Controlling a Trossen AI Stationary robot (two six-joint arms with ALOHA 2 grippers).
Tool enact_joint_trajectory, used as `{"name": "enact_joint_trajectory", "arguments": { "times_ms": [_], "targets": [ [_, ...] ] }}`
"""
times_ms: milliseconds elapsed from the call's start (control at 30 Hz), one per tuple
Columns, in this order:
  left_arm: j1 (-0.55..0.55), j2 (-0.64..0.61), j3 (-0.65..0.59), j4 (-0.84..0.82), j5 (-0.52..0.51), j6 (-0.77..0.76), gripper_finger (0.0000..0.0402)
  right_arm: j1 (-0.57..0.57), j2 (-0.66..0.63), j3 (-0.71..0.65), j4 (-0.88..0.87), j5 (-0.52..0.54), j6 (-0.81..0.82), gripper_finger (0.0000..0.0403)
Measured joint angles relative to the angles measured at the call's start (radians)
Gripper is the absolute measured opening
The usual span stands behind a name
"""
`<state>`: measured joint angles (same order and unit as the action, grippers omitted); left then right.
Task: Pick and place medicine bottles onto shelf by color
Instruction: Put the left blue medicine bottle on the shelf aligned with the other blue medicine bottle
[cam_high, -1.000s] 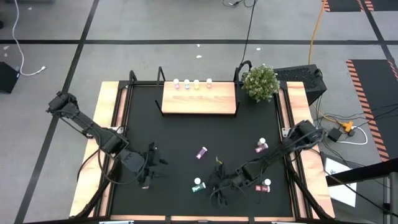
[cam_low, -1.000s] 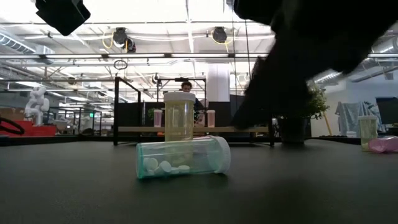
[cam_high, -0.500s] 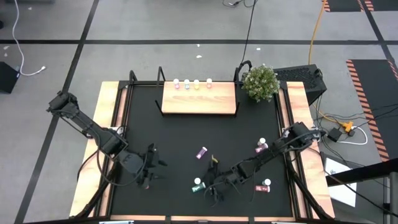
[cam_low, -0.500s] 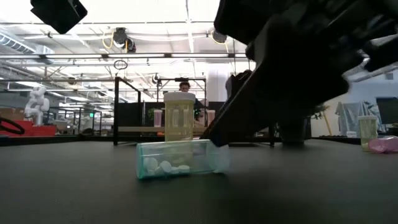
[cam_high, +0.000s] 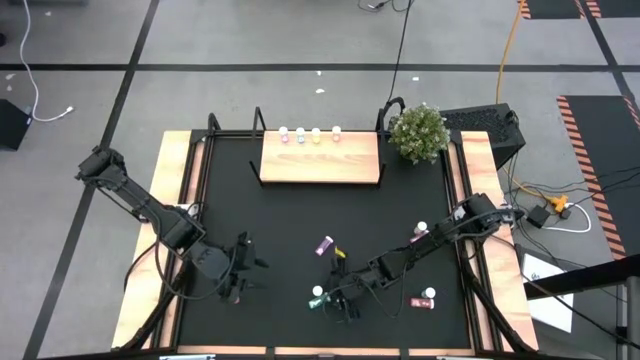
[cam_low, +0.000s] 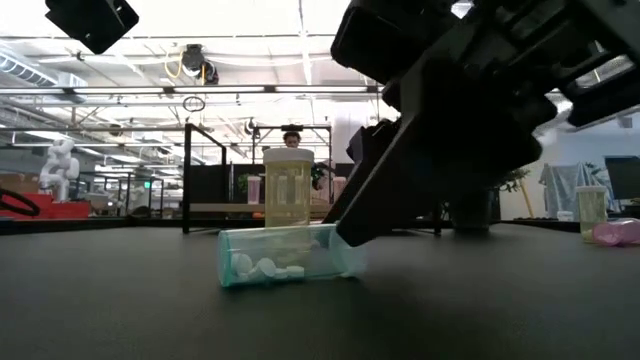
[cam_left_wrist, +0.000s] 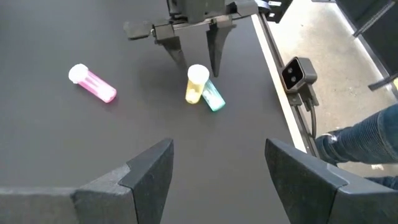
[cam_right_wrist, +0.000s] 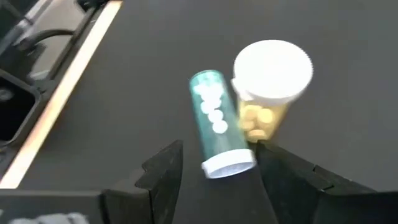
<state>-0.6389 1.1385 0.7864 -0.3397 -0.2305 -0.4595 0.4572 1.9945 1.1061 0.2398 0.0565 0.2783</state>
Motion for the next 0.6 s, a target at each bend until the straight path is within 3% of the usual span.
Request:
{"name": "enact_joint_trajectory", "arguments": {
  "times_ms": [367,600],
  "targets": [
    [-0.019,0.000,0.000,-0.029,0.000,-0.031,0.0255,-0.032,0.000,0.000,-0.001,-0.012,-0.026,0.0179],
    [-0.027,0.000,0.000,-0.040,-0.006,-0.036,0.0255,-0.052,0.000,0.000,-0.006,-0.135,-0.031,0.0163]
  ]
}}
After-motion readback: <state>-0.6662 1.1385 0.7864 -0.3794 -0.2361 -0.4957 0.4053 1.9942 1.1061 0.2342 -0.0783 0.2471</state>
